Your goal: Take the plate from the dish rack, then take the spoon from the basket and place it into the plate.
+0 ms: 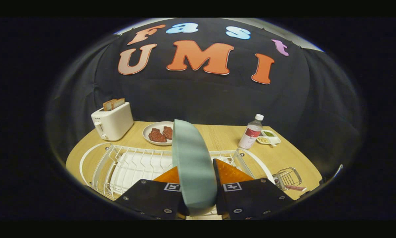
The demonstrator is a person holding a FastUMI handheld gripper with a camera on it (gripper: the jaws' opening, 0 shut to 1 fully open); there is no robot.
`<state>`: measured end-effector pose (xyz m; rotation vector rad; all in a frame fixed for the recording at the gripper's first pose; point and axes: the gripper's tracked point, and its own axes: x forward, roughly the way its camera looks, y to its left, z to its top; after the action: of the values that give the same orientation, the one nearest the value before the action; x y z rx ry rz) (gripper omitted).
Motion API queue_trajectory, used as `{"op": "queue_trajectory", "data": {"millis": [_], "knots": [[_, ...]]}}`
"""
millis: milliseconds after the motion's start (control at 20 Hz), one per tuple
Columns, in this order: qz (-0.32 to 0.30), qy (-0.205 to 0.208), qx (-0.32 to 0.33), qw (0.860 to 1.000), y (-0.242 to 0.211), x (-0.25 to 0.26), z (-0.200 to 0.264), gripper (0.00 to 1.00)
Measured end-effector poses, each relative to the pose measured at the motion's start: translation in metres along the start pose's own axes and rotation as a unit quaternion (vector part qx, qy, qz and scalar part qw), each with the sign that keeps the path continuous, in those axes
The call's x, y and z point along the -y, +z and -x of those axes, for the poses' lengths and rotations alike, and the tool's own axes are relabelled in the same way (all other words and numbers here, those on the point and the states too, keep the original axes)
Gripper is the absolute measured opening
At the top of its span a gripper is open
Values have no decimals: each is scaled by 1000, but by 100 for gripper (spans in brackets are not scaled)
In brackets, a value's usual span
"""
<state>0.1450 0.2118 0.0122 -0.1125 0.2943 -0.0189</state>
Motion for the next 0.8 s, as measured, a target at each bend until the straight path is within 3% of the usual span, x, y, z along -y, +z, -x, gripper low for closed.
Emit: {"op": "queue_trajectory", "data": {"millis": [450, 800], "knots": [[-48, 35, 42, 997, 17, 27, 61, 30], [-103, 89, 47, 990, -16, 55, 124, 30]]}}
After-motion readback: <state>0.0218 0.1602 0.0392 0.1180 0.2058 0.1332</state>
